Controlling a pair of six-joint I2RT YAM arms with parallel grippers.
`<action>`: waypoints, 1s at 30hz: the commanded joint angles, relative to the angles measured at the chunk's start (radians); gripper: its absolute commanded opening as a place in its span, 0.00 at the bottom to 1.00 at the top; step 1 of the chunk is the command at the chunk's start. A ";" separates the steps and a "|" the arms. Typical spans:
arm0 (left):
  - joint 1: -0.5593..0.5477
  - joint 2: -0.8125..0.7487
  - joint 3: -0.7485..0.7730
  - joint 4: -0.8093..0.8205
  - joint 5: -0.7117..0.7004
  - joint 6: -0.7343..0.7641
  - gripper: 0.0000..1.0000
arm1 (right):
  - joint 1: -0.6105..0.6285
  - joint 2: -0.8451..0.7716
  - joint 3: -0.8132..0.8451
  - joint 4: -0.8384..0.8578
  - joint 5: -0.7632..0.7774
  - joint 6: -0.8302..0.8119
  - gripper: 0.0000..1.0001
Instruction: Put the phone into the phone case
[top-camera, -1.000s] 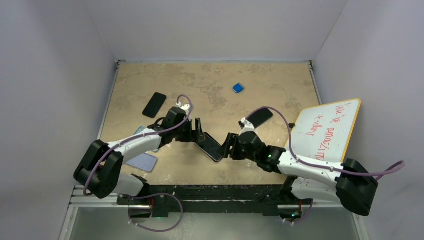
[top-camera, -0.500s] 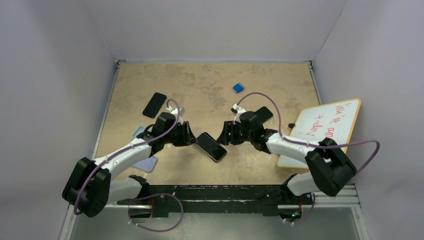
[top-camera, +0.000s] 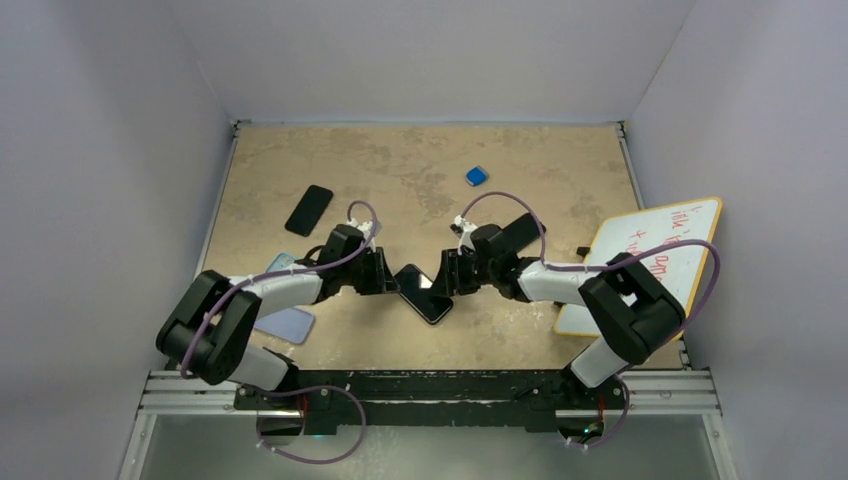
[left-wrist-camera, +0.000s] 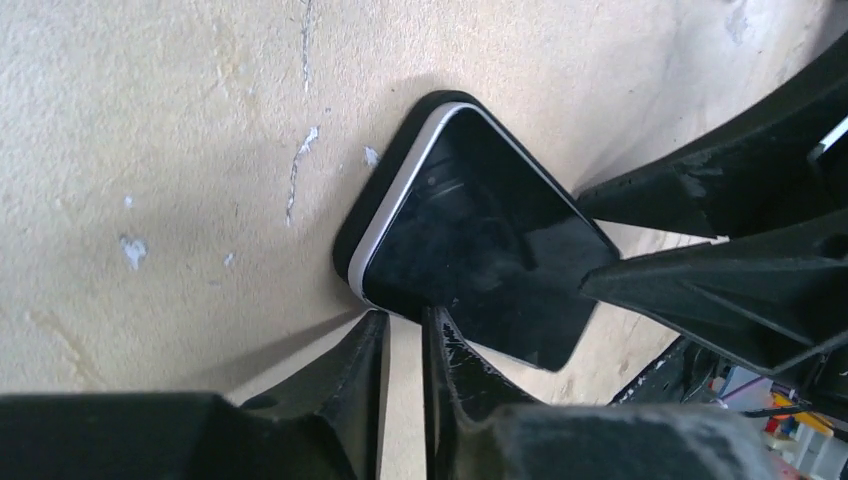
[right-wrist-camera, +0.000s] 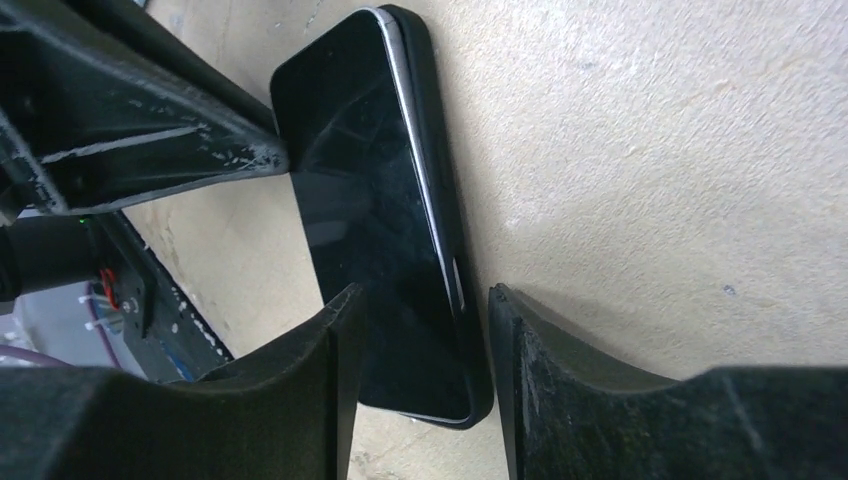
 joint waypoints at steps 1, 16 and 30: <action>0.000 0.079 0.097 0.065 0.018 0.039 0.14 | 0.007 -0.023 -0.061 0.089 -0.059 0.093 0.48; 0.000 0.139 0.234 -0.073 0.023 0.109 0.28 | 0.117 -0.196 -0.182 0.068 0.216 0.322 0.40; -0.003 0.188 0.131 0.093 0.132 0.041 0.19 | 0.100 -0.135 -0.118 0.066 0.298 0.288 0.40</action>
